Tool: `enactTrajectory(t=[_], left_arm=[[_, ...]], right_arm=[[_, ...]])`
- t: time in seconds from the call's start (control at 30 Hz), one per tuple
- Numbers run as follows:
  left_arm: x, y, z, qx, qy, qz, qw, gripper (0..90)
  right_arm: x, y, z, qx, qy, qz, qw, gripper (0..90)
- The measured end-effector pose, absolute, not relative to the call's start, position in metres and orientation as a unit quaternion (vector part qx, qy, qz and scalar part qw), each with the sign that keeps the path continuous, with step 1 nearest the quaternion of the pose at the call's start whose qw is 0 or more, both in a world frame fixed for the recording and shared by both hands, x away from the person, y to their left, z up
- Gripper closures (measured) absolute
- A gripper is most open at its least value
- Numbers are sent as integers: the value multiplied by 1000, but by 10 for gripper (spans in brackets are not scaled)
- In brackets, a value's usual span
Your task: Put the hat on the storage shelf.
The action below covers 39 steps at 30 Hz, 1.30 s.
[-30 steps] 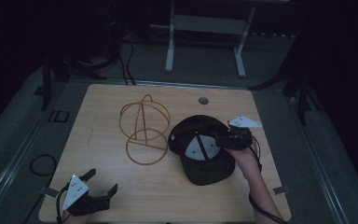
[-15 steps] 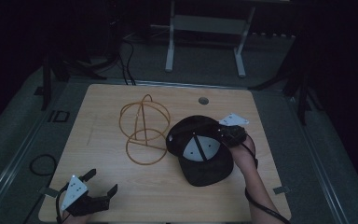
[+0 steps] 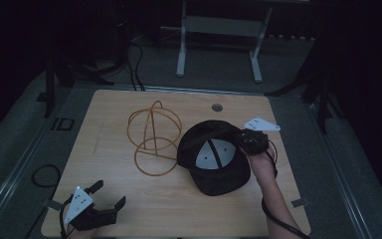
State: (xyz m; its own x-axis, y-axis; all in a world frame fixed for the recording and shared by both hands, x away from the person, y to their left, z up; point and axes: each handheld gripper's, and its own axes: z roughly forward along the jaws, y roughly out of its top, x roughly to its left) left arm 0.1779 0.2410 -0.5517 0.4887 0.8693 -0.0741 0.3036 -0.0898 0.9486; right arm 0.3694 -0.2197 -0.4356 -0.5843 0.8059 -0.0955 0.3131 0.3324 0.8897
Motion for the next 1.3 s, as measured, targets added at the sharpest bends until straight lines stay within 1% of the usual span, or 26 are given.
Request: enactTrajectory(t=[0.3, 0.57, 0.63, 0.83, 1.17, 1.3], left_arm=[[179, 235, -551, 687, 426, 265, 526, 48], [180, 218, -547, 698, 409, 249, 533, 52], [180, 214, -546, 699, 409, 244, 534, 52], [183, 185, -541, 717, 381, 217, 542, 52], [189, 151, -534, 732, 355, 187, 550, 53], [191, 140, -531, 736, 345, 178, 555, 56]], right_arm=[[352, -229, -405, 356, 753, 464, 301, 881], [333, -236, -393, 354, 742, 474, 316, 881], [331, -237, -393, 353, 741, 477, 315, 881], [311, -238, -387, 349, 731, 503, 302, 881], [283, -225, -381, 323, 733, 513, 309, 881], [277, -219, -381, 317, 734, 519, 303, 881]])
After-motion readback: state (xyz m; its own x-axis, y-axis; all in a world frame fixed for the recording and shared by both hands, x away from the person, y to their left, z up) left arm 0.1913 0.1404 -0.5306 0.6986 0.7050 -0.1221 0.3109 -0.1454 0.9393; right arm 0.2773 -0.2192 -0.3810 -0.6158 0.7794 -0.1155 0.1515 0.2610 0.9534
